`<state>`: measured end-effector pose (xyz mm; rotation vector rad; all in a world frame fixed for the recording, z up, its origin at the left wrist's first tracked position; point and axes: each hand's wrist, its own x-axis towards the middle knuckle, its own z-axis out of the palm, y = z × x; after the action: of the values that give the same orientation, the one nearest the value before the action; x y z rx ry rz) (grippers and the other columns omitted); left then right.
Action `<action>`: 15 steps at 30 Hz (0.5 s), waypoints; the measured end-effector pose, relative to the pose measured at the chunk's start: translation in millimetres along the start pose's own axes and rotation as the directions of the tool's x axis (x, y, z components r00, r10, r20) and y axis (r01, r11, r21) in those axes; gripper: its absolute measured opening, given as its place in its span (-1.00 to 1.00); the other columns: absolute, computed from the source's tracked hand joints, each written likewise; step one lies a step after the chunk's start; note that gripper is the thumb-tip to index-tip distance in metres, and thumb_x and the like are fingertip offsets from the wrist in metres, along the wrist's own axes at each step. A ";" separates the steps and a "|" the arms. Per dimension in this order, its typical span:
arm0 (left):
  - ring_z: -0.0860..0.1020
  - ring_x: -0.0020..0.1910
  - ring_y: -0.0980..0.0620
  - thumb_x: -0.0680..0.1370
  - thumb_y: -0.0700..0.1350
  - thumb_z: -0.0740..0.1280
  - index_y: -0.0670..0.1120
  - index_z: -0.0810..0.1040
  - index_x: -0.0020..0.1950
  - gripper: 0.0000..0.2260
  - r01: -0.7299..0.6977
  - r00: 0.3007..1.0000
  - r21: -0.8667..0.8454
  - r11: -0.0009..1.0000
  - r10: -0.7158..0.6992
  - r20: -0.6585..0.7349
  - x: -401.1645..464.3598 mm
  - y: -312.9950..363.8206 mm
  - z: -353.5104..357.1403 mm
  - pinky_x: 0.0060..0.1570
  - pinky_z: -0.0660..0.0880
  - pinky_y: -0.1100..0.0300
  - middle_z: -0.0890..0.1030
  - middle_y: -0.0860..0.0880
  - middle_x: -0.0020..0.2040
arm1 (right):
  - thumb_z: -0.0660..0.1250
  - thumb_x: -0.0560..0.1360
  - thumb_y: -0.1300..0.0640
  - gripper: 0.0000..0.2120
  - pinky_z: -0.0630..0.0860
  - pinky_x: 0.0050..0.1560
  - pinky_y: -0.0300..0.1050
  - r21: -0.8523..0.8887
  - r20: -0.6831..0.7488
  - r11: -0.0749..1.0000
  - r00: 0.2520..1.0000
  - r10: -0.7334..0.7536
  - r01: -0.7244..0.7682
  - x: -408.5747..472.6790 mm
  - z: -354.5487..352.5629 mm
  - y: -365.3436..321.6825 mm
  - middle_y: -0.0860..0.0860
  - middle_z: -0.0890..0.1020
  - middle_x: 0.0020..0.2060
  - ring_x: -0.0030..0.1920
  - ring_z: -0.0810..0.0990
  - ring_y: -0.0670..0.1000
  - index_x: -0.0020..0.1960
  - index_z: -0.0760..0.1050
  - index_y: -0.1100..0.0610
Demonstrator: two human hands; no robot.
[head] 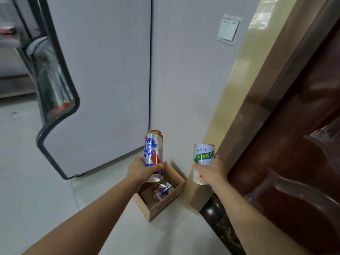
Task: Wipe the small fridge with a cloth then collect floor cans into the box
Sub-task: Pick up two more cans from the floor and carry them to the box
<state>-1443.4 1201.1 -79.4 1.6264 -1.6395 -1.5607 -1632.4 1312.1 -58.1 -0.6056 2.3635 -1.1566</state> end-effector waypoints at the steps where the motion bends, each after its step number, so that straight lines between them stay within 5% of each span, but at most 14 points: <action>1: 0.53 -0.06 -0.02 0.35 0.04 0.50 -0.09 0.32 0.30 -0.38 0.021 0.999 -0.011 1.000 -0.021 -0.024 9.3 1.0 3.7 -0.10 0.52 0.11 0.47 -0.03 0.03 | 0.56 0.24 0.03 -0.43 0.58 0.00 0.07 -0.004 0.033 1.000 0.999 -0.004 0.004 15.3 6.1 0.3 0.08 0.57 -0.05 -0.07 0.60 0.13 0.09 0.33 0.18; 11: 0.52 -0.09 0.02 0.35 0.02 0.52 -0.10 0.33 0.26 -0.41 0.240 0.941 -0.149 0.959 -0.267 -0.210 66.2 -3.8 74.3 -0.19 0.51 0.19 0.50 -0.05 0.03 | 0.54 0.25 -0.03 -0.45 0.47 -0.17 -0.13 -0.150 0.356 0.980 0.932 -0.071 0.132 159.5 47.8 15.3 0.03 0.52 -0.13 -0.14 0.54 0.07 0.06 0.34 0.16; 15: 0.54 -0.06 0.00 0.36 0.02 0.51 -0.07 0.32 0.21 -0.45 0.316 0.909 -0.212 0.925 -0.359 -0.212 83.9 -8.1 104.2 -0.06 0.56 0.10 0.50 -0.03 0.02 | 0.54 0.27 -0.01 -0.44 0.43 -0.27 -0.18 -0.206 0.444 0.969 0.896 -0.034 0.139 193.4 70.4 29.2 0.04 0.52 -0.11 -0.17 0.52 0.05 0.10 0.34 0.17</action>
<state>-1550.2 1176.6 -156.6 1.9939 -1.1030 -1.5272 -1755.1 1177.1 -157.8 -0.9518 2.1035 -0.6832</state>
